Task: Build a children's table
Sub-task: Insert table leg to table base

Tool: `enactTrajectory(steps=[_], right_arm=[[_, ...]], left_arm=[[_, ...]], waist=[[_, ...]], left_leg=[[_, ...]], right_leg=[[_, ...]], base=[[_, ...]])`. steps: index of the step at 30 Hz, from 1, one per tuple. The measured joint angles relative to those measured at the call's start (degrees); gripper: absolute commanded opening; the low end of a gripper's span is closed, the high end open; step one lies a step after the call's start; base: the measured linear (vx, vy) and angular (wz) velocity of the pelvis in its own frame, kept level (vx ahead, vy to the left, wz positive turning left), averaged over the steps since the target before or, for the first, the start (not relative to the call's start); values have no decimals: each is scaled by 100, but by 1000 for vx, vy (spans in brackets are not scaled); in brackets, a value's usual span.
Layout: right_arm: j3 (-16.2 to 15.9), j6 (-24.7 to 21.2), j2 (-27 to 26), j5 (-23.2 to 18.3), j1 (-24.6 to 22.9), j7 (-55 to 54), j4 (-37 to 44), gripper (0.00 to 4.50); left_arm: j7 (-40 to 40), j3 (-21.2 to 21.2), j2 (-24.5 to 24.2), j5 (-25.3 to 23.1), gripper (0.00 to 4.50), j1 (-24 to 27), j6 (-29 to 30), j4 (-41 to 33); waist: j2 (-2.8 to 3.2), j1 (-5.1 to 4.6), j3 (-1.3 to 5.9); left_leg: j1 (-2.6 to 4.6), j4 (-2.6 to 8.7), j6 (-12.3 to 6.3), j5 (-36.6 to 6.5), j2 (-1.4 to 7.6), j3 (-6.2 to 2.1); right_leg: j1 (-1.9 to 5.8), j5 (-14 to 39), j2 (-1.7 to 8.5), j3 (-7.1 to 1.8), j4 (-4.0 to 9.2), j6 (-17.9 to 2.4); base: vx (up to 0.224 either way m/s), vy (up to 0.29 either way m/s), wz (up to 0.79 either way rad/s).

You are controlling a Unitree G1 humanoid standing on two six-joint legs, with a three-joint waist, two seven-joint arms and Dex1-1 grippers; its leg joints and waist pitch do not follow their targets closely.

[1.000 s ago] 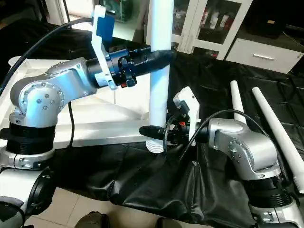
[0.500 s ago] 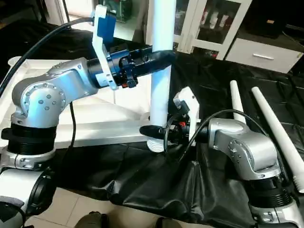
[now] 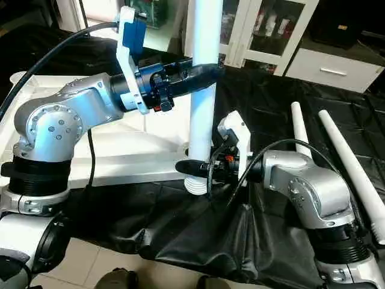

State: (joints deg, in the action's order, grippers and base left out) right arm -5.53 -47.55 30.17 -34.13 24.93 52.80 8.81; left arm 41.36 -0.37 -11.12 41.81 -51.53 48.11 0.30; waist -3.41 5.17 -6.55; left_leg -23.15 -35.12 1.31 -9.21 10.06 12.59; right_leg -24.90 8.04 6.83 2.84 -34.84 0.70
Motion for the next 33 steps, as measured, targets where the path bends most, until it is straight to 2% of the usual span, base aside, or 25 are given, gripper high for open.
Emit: enactTrajectory(steps=[3, 6, 8, 11, 14, 16, 19, 20, 23, 27, 30, 32, 33], right_arm=[[-5, -1, -2, -5, -1, 11, -6, 197], [4, 0, -3, -5, -1, 11, -22, 193], [9, 13, -9, -6, -1, 14, -23, 193], [36, 48, -33, -19, -1, 16, -26, 193], [99, 110, -66, -33, 0, 13, -53, 193], [236, 208, -146, -58, 46, -49, -179, 193], [617, 324, -158, -78, 253, -226, -497, 192], [725, 346, -148, -82, 307, -252, -558, 191], [894, 526, -80, -60, 423, -332, -767, 191], [972, 787, -91, 130, 431, -572, -1035, 191], [987, 1200, -128, 505, 406, -882, -1251, 191], [1046, 1445, -271, 629, 315, -1086, -1262, 191], [1086, 1547, -373, 671, 252, -1189, -1272, 191]], left_arm=[[-27, -16, -95, -69, 252, 0, 32, -1], [18, 31, -193, 26, 294, 1, 212, 2], [44, 71, -195, 124, 296, 2, 286, 2], [65, 169, -194, 231, 336, 2, 366, 2], [66, 182, -194, 251, 355, 11, 436, 2], [61, 212, -186, 351, 380, 39, 504, 2], [40, 285, -192, 420, 392, 132, 581, 0], [34, 305, -196, 458, 413, 165, 606, 0], [31, 399, -218, 507, 434, 202, 678, -3], [4, 497, -352, 542, 450, 319, 526, -118], [180, 257, -732, -84, 450, 771, -198, -313], [423, -442, -1288, -913, 450, 1223, -871, -380], [565, -938, -1477, -1325, 450, 1468, -1123, -376]], waist=[[0, -5, 0], [1, -5, 0], [1, -1, 0], [1, -1, 0], [1, 0, 0], [1, -2, 0], [3, -2, 1], [2, 1, 1], [4, 9, 2], [42, 9, 30], [57, -14, 51], [51, -11, 64], [45, -4, 72]], left_leg=[[1, 0, 0, 0, 0, -1], [1, 0, 0, 0, 0, -1], [0, 1, 0, 0, 0, -1], [0, 0, 0, 0, 0, -1], [0, 0, 0, 0, 0, -1], [0, 0, 0, 0, 0, 0], [1, 0, 0, 0, -1, 0], [1, 0, 1, 0, -1, 0], [3, 0, 3, 2, -1, -1], [5, -3, 4, 2, -1, -1], [10, -2, 6, 3, 4, -1], [13, 0, 11, 6, 19, -6], [12, -1, 12, 6, 23, -9]], right_leg=[[-1, 0, -1, 0, 0, 1], [-1, 0, -1, 0, 0, 1], [-1, 0, -1, 0, 0, 0], [-1, -1, -1, 0, 0, -1], [-1, -1, -1, 0, 0, -2], [-1, -1, -1, -1, -1, -2], [-1, -2, -1, -1, -1, -4], [-1, -2, -1, -1, -4, -4], [0, -6, -1, 0, -10, -9], [1, -19, -1, -1, -12, -31], [-2, -13, -4, 0, -18, -21], [-1, 2, -23, -2, -17, 4], [0, 6, -30, -4, -17, 10]], base=[[0, 0, 0], [0, 0, 0], [0, 0, 0], [0, 0, 0], [0, 0, 0], [0, 0, 0], [0, 0, 0], [0, 0, 0], [0, 0, 0], [0, 0, 0], [0, 0, 0], [0, 0, 0], [0, 0, 0]])
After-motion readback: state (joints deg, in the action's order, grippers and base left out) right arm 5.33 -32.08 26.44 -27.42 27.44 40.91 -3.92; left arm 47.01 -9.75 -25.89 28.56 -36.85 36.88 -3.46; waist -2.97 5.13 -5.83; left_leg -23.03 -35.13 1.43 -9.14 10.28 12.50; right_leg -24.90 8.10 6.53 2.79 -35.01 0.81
